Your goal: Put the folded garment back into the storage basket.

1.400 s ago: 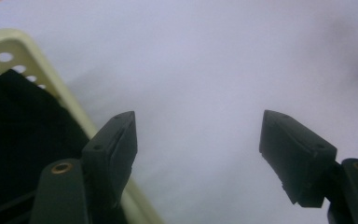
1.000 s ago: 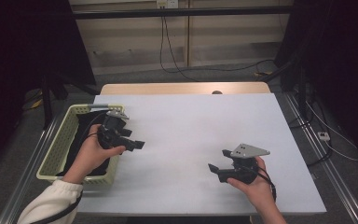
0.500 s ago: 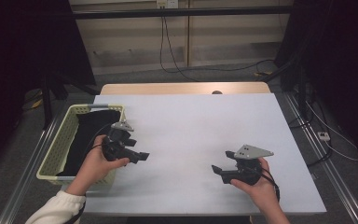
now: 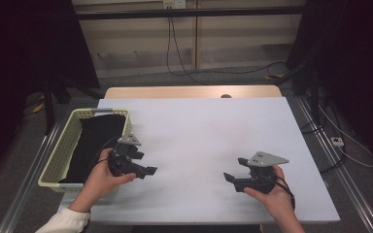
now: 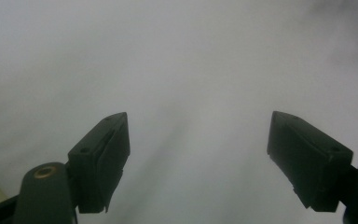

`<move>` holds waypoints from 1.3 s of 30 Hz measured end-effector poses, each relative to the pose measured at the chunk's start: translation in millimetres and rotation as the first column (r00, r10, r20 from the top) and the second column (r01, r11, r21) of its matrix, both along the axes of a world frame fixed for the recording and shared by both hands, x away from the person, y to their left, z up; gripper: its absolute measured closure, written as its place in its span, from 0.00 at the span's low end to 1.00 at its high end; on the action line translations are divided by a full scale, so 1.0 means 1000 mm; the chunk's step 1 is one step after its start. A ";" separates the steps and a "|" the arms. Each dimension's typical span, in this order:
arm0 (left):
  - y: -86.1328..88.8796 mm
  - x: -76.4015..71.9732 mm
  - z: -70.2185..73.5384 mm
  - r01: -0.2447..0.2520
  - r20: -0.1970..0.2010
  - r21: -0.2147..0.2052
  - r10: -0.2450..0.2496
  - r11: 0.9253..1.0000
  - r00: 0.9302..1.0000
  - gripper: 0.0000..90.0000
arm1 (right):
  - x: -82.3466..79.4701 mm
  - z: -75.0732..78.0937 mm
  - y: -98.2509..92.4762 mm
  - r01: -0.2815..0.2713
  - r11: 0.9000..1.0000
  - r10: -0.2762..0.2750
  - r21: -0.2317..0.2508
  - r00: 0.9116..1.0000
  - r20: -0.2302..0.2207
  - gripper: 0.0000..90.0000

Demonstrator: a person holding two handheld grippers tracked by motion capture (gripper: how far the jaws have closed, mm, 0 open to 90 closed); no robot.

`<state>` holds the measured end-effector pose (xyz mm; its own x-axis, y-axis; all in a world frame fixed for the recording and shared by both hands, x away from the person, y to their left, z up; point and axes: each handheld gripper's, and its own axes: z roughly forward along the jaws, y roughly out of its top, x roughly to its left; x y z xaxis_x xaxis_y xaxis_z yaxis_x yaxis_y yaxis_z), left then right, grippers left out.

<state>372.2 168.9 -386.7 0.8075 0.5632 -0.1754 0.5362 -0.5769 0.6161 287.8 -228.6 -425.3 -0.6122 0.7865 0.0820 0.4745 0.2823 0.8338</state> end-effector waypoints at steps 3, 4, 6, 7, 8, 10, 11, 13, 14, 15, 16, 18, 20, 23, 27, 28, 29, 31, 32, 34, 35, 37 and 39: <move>0.001 -0.002 -0.004 -0.007 -0.005 -0.001 0.007 1.000 1.000 0.23 | -0.001 -0.001 -0.003 0.002 1.000 -0.003 -0.004 1.000 -0.001 0.28; 0.001 -0.003 -0.004 -0.006 -0.008 -0.003 0.006 1.000 1.000 0.23 | -0.002 -0.001 -0.004 0.002 1.000 -0.002 -0.005 1.000 -0.001 0.28; 0.001 -0.004 -0.005 -0.011 -0.003 -0.008 0.011 1.000 1.000 0.23 | -0.002 -0.002 -0.005 0.002 1.000 -0.002 -0.004 1.000 -0.001 0.28; 0.002 -0.004 -0.006 -0.006 -0.002 -0.010 0.006 1.000 1.000 0.23 | -0.003 -0.002 -0.006 0.002 1.000 -0.002 -0.007 1.000 -0.003 0.28; 0.002 -0.005 -0.006 -0.009 -0.003 -0.014 0.009 1.000 1.000 0.23 | -0.003 -0.002 -0.006 0.003 1.000 -0.003 -0.006 1.000 -0.003 0.28; 0.002 -0.006 -0.008 -0.004 -0.006 -0.009 0.004 1.000 1.000 0.23 | -0.003 -0.002 -0.008 0.006 1.000 -0.006 -0.002 1.000 -0.003 0.28; 0.001 -0.007 -0.009 -0.006 -0.004 -0.010 0.006 1.000 1.000 0.23 | -0.004 -0.002 -0.009 0.007 1.000 -0.008 -0.001 1.000 -0.006 0.28; 0.001 -0.009 -0.008 -0.002 0.001 -0.009 0.002 1.000 1.000 0.23 | -0.004 -0.002 -0.010 0.006 1.000 -0.006 -0.003 1.000 -0.002 0.28; 0.001 -0.010 -0.008 -0.003 0.003 -0.015 0.003 1.000 1.000 0.23 | -0.005 -0.002 -0.010 0.007 1.000 -0.007 -0.004 1.000 -0.002 0.28; 0.000 -0.011 -0.008 -0.002 -0.001 -0.020 0.002 1.000 1.000 0.23 | -0.005 -0.002 -0.011 0.008 1.000 -0.008 -0.003 1.000 -0.004 0.28; 0.000 -0.012 -0.008 0.003 -0.002 -0.023 -0.003 1.000 1.000 0.22 | -0.005 -0.002 -0.012 0.008 1.000 -0.008 -0.004 1.000 -0.003 0.28; -0.001 -0.014 -0.009 0.006 -0.004 -0.024 -0.006 1.000 1.000 0.22 | -0.006 -0.003 -0.013 0.011 1.000 -0.011 -0.005 1.000 -0.002 0.28; -0.002 -0.016 -0.010 0.012 -0.007 -0.028 -0.013 1.000 1.000 0.22 | -0.007 -0.003 -0.015 0.014 1.000 -0.014 -0.006 1.000 -0.002 0.28; -0.003 -0.017 -0.012 0.017 -0.009 -0.033 -0.018 0.999 1.000 0.21 | -0.008 -0.003 -0.017 0.015 1.000 -0.015 -0.006 1.000 -0.004 0.28; -0.003 -0.020 -0.015 0.013 -0.012 -0.043 -0.013 0.999 1.000 0.21 | -0.009 -0.004 -0.020 0.015 1.000 -0.015 -0.007 1.000 -0.003 0.28; -0.003 -0.020 -0.015 0.014 -0.009 -0.044 -0.015 0.999 1.000 0.21 | -0.010 -0.003 -0.020 0.015 1.000 -0.015 -0.006 1.000 -0.002 0.28; -0.003 -0.020 -0.016 0.019 -0.010 -0.047 -0.019 0.999 1.000 0.21 | -0.010 -0.003 -0.021 0.018 1.000 -0.018 -0.004 1.000 -0.003 0.28; -0.002 -0.021 -0.018 0.012 -0.008 -0.052 -0.013 0.999 1.000 0.21 | -0.010 -0.004 -0.023 0.019 1.000 -0.019 -0.005 1.000 -0.002 0.28; -0.002 -0.021 -0.018 0.013 -0.009 -0.053 -0.014 0.999 1.000 0.20 | -0.010 -0.004 -0.024 0.020 1.000 -0.020 -0.004 1.000 -0.001 0.28; -0.001 -0.021 -0.020 0.011 -0.005 -0.053 -0.011 0.999 1.000 0.20 | -0.010 -0.005 -0.024 0.020 1.000 -0.020 -0.004 1.000 -0.003 0.28; -0.001 -0.021 -0.020 0.012 -0.006 -0.051 -0.012 0.999 1.000 0.20 | -0.010 -0.006 -0.024 0.018 1.000 -0.018 -0.004 1.000 -0.002 0.28; -0.002 -0.022 -0.021 0.016 -0.008 -0.052 -0.016 0.998 1.000 0.20 | -0.010 -0.006 -0.025 0.021 1.000 -0.021 -0.005 1.000 -0.004 0.28; -0.002 -0.022 -0.022 0.017 -0.004 -0.051 -0.017 0.999 1.000 0.20 | -0.009 -0.007 -0.025 0.022 1.000 -0.022 -0.004 1.000 -0.004 0.28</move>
<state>350.4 166.7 -408.6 0.8161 0.5396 -0.2071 0.5294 -0.5542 0.6423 278.3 -253.6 -431.8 -0.5941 0.8003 0.0809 0.4840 0.2752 0.8307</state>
